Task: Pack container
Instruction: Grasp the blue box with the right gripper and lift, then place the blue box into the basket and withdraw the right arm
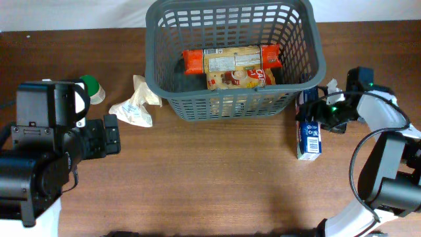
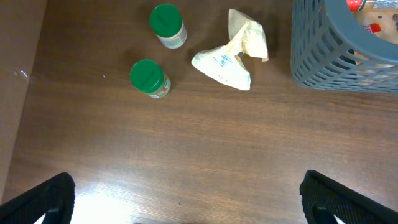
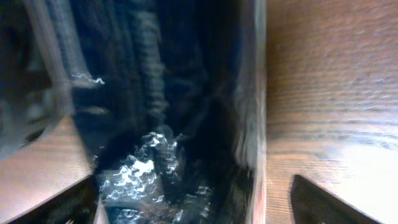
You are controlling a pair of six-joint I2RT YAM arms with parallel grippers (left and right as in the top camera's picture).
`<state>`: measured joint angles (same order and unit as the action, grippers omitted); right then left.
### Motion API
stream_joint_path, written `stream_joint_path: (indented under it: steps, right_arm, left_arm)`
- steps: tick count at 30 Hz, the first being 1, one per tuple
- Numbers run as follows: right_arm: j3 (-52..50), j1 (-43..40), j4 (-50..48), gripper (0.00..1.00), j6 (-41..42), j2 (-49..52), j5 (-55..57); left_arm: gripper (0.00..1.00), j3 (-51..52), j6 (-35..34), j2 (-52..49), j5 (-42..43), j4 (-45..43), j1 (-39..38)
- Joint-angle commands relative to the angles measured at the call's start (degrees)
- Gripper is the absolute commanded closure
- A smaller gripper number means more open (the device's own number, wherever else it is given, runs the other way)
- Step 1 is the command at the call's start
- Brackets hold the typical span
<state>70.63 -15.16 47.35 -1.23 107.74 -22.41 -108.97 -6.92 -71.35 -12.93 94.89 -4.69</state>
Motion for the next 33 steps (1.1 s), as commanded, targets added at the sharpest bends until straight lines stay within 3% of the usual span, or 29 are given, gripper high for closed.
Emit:
stream_joint_path:
  steps: [1,6,7,9,13,21,26,33]
  right_arm:
    - [-3.34,0.52,-2.40,0.29,2.91,-1.29,-0.94]
    - [-3.80,0.26,-3.21,0.91,4.48,-1.33,-0.96]
    - [-2.89,-0.42,-2.56,0.96,6.27,-1.53,-1.01]
    - [-0.11,-2.67,-1.11,0.96,10.80,-2.49,-2.82]
    - [8.57,-7.93,3.34,0.96,11.47,-6.69,-7.87]
    - [39.60,-10.86,13.84,0.96,10.32,-17.38,-11.72]
    - [54.31,-1.86,16.79,0.96,-2.19,-21.00,-11.45]
    - [57.53,18.71,17.00,0.96,-31.85,-20.96,-10.95]
  left_arm:
    - [0.01,0.17,0.09,-0.04,-0.39,-0.07,0.37]
    - [0.01,0.17,0.09,-0.04,-0.39,-0.07,0.35]
    - [0.01,0.17,0.09,-0.04,-0.39,-0.07,0.37]
    - [0.01,0.17,0.09,-0.04,-0.39,-0.07,0.37]
    - [0.01,0.17,0.09,-0.04,-0.39,-0.07,0.37]
    - [0.01,0.17,0.09,-0.04,-0.39,-0.07,0.37]
    - [0.01,0.17,0.09,-0.04,-0.39,-0.07,0.37]
    - [0.01,0.17,0.09,-0.04,-0.39,-0.07,0.37]
